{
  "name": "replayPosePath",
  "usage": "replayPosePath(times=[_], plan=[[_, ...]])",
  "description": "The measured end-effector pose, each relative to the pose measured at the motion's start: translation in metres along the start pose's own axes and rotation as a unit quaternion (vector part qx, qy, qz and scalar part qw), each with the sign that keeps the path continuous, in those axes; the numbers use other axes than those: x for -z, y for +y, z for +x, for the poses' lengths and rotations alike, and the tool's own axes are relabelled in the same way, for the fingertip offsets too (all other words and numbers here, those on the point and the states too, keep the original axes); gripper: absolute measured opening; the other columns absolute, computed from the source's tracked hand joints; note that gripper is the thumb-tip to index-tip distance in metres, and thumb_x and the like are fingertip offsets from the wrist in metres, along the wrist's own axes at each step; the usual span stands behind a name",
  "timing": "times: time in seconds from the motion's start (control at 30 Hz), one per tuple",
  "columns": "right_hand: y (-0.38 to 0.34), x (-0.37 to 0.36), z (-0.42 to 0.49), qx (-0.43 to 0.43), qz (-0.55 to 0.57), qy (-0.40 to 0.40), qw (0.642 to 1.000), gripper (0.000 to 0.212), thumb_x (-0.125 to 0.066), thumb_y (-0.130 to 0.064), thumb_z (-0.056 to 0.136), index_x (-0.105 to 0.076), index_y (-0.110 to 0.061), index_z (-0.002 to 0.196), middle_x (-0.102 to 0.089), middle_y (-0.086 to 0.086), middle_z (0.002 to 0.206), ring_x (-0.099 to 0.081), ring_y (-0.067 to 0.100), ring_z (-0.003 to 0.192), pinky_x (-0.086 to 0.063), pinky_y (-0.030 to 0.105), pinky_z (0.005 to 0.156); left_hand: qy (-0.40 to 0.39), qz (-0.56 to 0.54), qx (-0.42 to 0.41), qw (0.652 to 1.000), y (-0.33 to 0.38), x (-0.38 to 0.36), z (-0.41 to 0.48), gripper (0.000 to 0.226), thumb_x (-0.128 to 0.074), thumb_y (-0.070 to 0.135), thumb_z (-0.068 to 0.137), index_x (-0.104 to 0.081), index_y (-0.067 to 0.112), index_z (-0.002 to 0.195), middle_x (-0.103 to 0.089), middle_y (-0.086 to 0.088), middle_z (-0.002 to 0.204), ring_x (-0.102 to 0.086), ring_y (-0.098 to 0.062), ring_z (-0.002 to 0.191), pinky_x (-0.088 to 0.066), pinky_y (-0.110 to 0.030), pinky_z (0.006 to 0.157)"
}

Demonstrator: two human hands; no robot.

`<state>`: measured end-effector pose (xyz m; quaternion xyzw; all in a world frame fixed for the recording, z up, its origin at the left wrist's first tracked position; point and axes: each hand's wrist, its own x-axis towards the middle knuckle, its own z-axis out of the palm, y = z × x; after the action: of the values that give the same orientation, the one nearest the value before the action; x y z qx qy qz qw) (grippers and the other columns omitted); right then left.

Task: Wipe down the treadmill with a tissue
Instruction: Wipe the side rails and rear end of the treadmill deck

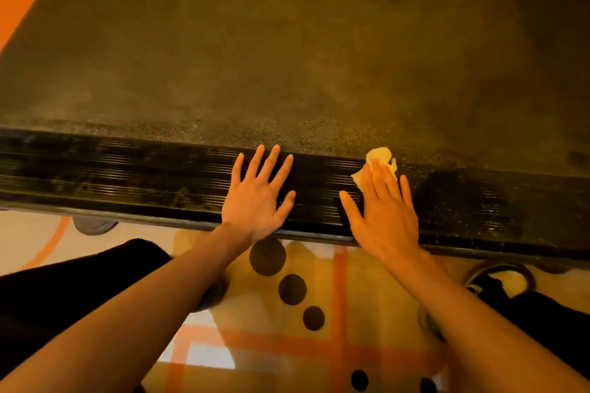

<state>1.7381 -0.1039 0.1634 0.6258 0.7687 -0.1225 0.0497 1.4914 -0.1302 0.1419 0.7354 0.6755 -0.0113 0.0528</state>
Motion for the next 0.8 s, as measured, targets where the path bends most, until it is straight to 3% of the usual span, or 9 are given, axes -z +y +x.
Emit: replayPosePath(times=[0.07, 0.17, 0.27, 0.43, 0.57, 0.7, 0.8], plan=[[-0.031, -0.001, 0.005, -0.007, 0.016, -0.003, 1.000, 0.100, 0.017, -0.073, 0.088, -0.005, -0.013, 0.166, 0.003, 0.008, 0.174, 0.014, 0.024, 0.159, 0.011, 0.044, 0.128, 0.000, -0.001, 0.001, 1.000, 0.001, 0.000, -0.001, 0.070, -0.017, 0.061, 0.104, -0.014, 0.029, 0.166, -0.009, -0.004, 0.174, -0.002, -0.030, 0.160, -0.006, -0.058, 0.127], [-0.082, -0.006, 0.016, 0.059, 0.042, -0.010, 0.997, 0.098, 0.014, -0.071, 0.090, -0.009, -0.014, 0.166, 0.002, 0.008, 0.174, 0.015, 0.024, 0.159, 0.011, 0.044, 0.128, -0.001, -0.009, 0.003, 1.000, 0.002, 0.000, -0.001, 0.068, -0.017, 0.062, 0.105, -0.016, 0.030, 0.166, -0.010, -0.003, 0.174, -0.001, -0.029, 0.160, -0.004, -0.057, 0.128], [-0.068, -0.005, 0.020, 0.112, 0.017, -0.013, 0.993, 0.096, 0.012, -0.072, 0.092, -0.013, -0.017, 0.166, -0.003, 0.004, 0.174, 0.010, 0.019, 0.160, 0.008, 0.046, 0.129, -0.001, -0.007, 0.002, 1.000, 0.000, 0.000, -0.002, 0.068, -0.018, 0.061, 0.105, -0.017, 0.030, 0.166, -0.012, -0.003, 0.173, -0.002, -0.029, 0.160, -0.006, -0.057, 0.127], [0.039, 0.003, 0.003, 0.026, -0.012, 0.018, 0.999, 0.094, 0.017, -0.072, 0.093, -0.011, -0.019, 0.166, -0.005, 0.002, 0.174, 0.005, 0.016, 0.160, 0.011, 0.047, 0.128, 0.008, -0.004, -0.005, 1.000, -0.001, 0.000, -0.001, 0.069, -0.021, 0.060, 0.105, -0.016, 0.029, 0.166, -0.014, -0.004, 0.173, -0.005, -0.030, 0.160, -0.008, -0.058, 0.127], [-0.002, 0.000, 0.012, -0.042, 0.045, 0.014, 0.998, 0.089, 0.012, -0.066, 0.095, -0.004, -0.014, 0.166, 0.001, 0.009, 0.173, 0.010, 0.024, 0.160, 0.009, 0.047, 0.129, 0.014, -0.008, -0.003, 1.000, 0.000, -0.001, -0.001, 0.069, -0.021, 0.060, 0.104, -0.017, 0.029, 0.166, -0.015, -0.003, 0.173, -0.009, -0.030, 0.160, -0.009, -0.058, 0.127], [-0.054, -0.009, 0.011, 0.075, 0.048, 0.001, 0.996, 0.086, 0.009, -0.061, 0.097, -0.015, -0.014, 0.165, -0.006, 0.008, 0.174, 0.007, 0.024, 0.161, 0.003, 0.049, 0.130, 0.007, -0.007, -0.001, 1.000, 0.000, -0.001, -0.001, 0.070, -0.019, 0.062, 0.104, -0.015, 0.030, 0.166, -0.013, -0.002, 0.173, -0.006, -0.028, 0.160, -0.008, -0.058, 0.127], [-0.010, 0.001, 0.007, 0.089, 0.006, 0.004, 0.996, 0.084, 0.009, -0.063, 0.096, -0.008, -0.019, 0.165, 0.001, 0.002, 0.174, 0.010, 0.018, 0.160, 0.009, 0.047, 0.129, 0.004, -0.006, -0.003, 1.000, -0.001, 0.000, -0.001, 0.070, -0.018, 0.062, 0.104, -0.014, 0.030, 0.166, -0.012, -0.002, 0.173, -0.005, -0.028, 0.160, -0.007, -0.058, 0.127]])
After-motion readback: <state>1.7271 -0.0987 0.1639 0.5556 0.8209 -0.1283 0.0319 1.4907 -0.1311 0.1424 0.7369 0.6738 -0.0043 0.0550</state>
